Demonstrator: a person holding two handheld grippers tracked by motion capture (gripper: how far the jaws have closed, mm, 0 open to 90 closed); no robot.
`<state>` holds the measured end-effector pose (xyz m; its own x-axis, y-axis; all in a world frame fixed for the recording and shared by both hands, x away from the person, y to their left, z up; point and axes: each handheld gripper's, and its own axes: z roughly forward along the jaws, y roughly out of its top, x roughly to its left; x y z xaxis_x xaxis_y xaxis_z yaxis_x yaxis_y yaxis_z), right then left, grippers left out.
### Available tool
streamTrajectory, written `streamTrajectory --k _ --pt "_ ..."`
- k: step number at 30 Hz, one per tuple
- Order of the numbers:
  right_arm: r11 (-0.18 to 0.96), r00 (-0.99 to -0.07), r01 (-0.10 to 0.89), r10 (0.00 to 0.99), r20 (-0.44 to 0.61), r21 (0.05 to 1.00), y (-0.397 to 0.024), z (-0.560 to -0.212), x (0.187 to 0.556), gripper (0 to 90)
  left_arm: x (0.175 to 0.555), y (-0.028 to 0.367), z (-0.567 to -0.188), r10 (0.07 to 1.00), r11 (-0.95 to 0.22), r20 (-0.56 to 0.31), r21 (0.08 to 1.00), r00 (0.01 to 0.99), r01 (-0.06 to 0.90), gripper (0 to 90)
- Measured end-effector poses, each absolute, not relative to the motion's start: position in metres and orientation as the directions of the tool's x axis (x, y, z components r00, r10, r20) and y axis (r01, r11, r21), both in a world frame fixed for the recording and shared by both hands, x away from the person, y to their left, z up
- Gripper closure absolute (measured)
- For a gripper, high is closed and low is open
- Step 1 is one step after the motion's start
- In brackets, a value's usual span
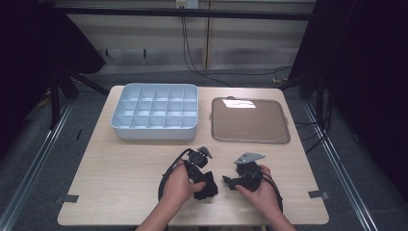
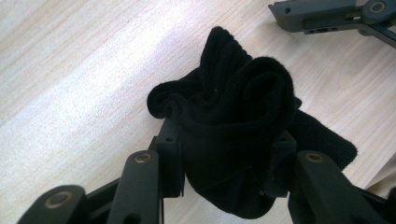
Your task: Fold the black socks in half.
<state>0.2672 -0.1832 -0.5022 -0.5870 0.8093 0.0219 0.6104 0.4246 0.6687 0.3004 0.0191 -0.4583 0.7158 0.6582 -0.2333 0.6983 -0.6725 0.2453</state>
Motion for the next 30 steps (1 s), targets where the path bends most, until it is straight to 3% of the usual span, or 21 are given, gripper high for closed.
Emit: streamTrajectory --k 15,30 --pt "0.38 -0.568 0.58 0.823 0.024 0.721 -0.187 -0.511 0.261 15.4 0.304 0.022 -0.456 0.64 -0.682 -0.258 0.244 0.724 0.69 63.3" --pt "0.374 -0.559 0.582 0.829 0.022 0.722 -0.187 -0.511 0.261 14.4 0.313 0.028 -0.435 0.627 -0.725 -0.214 0.19 0.749 0.662 64.8"
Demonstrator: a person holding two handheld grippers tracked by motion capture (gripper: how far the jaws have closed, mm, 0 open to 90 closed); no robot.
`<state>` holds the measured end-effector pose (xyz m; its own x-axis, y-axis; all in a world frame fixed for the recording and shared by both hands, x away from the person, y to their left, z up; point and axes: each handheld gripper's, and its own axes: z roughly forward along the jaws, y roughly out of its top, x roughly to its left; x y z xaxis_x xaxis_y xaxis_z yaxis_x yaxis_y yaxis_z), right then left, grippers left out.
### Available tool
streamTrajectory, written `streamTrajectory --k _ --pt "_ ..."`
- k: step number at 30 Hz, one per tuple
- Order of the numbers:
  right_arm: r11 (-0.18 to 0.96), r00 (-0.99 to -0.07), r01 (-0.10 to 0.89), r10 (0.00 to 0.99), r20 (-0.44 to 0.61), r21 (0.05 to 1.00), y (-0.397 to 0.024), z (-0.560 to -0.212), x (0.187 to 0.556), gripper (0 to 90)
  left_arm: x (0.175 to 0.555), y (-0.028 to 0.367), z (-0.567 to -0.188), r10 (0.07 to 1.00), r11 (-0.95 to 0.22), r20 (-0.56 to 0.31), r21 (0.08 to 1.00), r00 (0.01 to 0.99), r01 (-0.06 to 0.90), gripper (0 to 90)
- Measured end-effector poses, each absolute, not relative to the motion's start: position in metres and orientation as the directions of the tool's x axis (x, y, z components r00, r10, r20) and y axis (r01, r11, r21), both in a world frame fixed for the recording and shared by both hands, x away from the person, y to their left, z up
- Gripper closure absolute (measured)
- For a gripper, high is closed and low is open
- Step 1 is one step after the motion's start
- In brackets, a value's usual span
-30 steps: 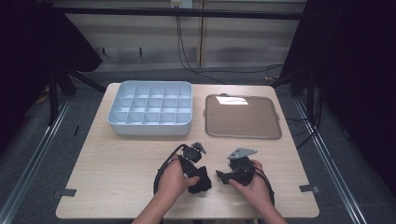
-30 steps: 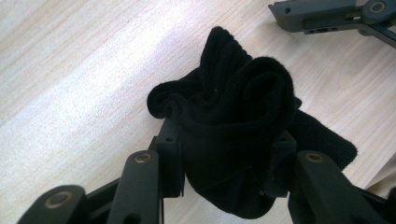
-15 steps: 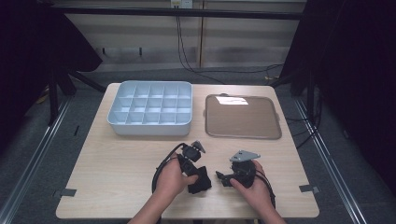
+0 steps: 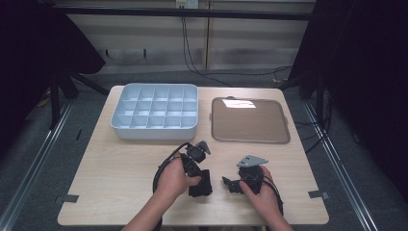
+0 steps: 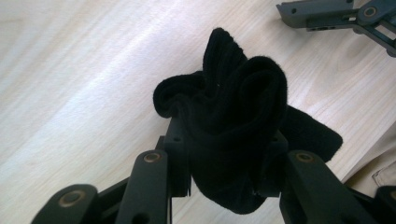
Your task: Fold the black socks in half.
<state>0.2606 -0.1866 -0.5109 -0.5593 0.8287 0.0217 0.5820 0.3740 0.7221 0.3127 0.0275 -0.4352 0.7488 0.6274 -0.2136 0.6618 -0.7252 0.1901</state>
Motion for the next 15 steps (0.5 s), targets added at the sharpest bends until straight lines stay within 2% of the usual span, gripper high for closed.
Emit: streamTrajectory --k 15 --pt "0.367 -0.549 0.59 0.836 0.023 0.72 -0.186 -0.511 0.26 14.5 0.33 0.048 -0.409 0.66 -0.707 -0.183 0.174 0.728 0.685 65.0"
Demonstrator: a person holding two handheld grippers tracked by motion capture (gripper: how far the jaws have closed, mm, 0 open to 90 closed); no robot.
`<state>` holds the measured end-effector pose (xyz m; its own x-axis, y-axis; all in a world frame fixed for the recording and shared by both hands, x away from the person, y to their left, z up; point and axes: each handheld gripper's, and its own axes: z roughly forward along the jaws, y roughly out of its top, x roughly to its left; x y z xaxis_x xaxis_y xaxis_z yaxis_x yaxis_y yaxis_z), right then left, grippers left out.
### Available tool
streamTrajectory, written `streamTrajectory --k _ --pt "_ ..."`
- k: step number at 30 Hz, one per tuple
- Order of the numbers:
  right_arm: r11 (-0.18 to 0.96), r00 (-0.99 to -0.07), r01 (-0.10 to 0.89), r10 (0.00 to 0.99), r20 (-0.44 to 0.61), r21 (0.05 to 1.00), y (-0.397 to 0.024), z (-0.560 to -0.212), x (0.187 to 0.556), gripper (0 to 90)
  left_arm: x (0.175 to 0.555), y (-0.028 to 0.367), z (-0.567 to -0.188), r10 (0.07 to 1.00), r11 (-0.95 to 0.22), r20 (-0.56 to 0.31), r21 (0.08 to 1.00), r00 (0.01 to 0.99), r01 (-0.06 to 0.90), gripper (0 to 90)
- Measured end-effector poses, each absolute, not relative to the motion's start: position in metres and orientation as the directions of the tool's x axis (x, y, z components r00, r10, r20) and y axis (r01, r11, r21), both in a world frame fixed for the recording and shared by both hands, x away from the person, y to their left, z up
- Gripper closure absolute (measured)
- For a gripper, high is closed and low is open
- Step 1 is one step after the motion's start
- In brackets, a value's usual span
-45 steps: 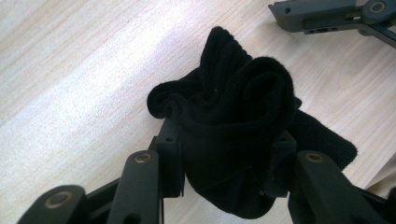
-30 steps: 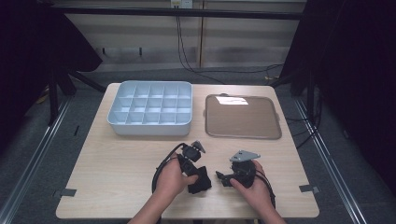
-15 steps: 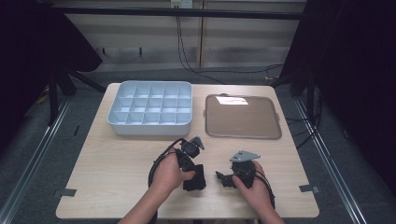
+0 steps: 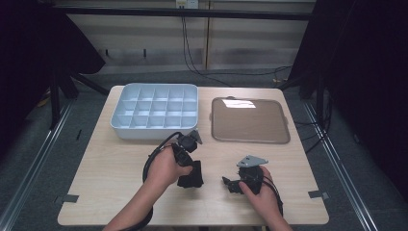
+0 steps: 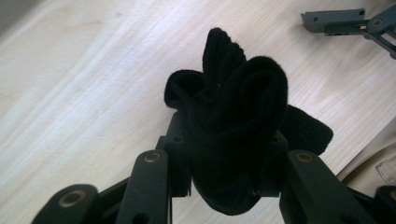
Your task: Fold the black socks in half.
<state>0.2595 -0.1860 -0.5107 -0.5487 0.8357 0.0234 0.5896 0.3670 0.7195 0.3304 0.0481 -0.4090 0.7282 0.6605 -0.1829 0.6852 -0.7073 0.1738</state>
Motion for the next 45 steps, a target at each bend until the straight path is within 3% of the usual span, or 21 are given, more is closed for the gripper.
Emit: streamTrajectory --k 27,45 --pt "0.364 -0.548 0.591 0.836 0.027 0.72 -0.186 -0.511 0.26 14.5 0.381 0.086 -0.371 0.74 -0.609 -0.173 0.24 0.651 0.756 64.9" --pt "0.365 -0.548 0.591 0.836 0.026 0.719 -0.186 -0.511 0.26 14.5 0.414 0.082 -0.344 0.761 -0.574 -0.152 0.296 0.631 0.763 64.8"
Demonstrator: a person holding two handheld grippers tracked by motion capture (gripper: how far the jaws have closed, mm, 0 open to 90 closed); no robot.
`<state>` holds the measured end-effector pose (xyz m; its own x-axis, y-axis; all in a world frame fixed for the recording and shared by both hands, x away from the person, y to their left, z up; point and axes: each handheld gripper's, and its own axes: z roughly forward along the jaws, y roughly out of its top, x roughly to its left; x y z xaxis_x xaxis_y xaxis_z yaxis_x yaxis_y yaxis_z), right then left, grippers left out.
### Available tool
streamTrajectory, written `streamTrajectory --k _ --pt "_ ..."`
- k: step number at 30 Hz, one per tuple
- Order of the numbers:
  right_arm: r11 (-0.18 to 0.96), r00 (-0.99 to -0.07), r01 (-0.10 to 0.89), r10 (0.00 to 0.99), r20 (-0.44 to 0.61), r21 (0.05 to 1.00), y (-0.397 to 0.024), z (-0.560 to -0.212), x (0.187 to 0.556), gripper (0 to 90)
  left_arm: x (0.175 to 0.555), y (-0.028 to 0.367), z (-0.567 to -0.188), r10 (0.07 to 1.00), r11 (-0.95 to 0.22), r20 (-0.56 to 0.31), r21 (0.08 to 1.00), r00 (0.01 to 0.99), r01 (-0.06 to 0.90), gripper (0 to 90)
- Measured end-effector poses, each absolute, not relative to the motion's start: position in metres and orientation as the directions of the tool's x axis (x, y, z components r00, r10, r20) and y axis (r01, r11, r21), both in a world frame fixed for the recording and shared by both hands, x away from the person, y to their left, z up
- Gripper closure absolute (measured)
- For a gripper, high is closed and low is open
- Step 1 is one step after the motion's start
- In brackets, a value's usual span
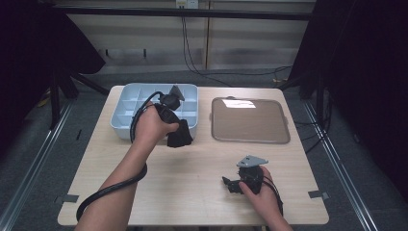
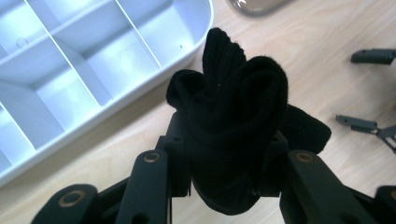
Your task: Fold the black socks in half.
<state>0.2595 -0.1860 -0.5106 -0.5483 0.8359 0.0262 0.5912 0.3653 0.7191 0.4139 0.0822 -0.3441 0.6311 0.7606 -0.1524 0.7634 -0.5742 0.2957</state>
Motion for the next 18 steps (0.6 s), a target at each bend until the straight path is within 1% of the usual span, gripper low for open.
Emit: streamTrajectory --k 5,7,12,18 --pt "0.366 -0.548 0.592 0.836 0.026 0.719 -0.186 -0.511 0.259 14.5 0.421 0.081 -0.338 0.768 -0.56 -0.156 0.308 0.622 0.769 64.8" --pt "0.366 -0.548 0.591 0.836 0.026 0.719 -0.186 -0.511 0.259 14.5 0.424 0.081 -0.334 0.763 -0.571 -0.144 0.31 0.631 0.76 64.8" --pt "0.365 -0.548 0.594 0.836 0.028 0.717 -0.186 -0.51 0.259 14.5 0.434 0.082 -0.32 0.78 -0.547 -0.136 0.326 0.611 0.771 64.8" --pt "0.364 -0.548 0.593 0.836 0.028 0.718 -0.186 -0.51 0.259 14.5 0.446 0.084 -0.323 0.79 -0.531 -0.13 0.342 0.599 0.775 64.8"
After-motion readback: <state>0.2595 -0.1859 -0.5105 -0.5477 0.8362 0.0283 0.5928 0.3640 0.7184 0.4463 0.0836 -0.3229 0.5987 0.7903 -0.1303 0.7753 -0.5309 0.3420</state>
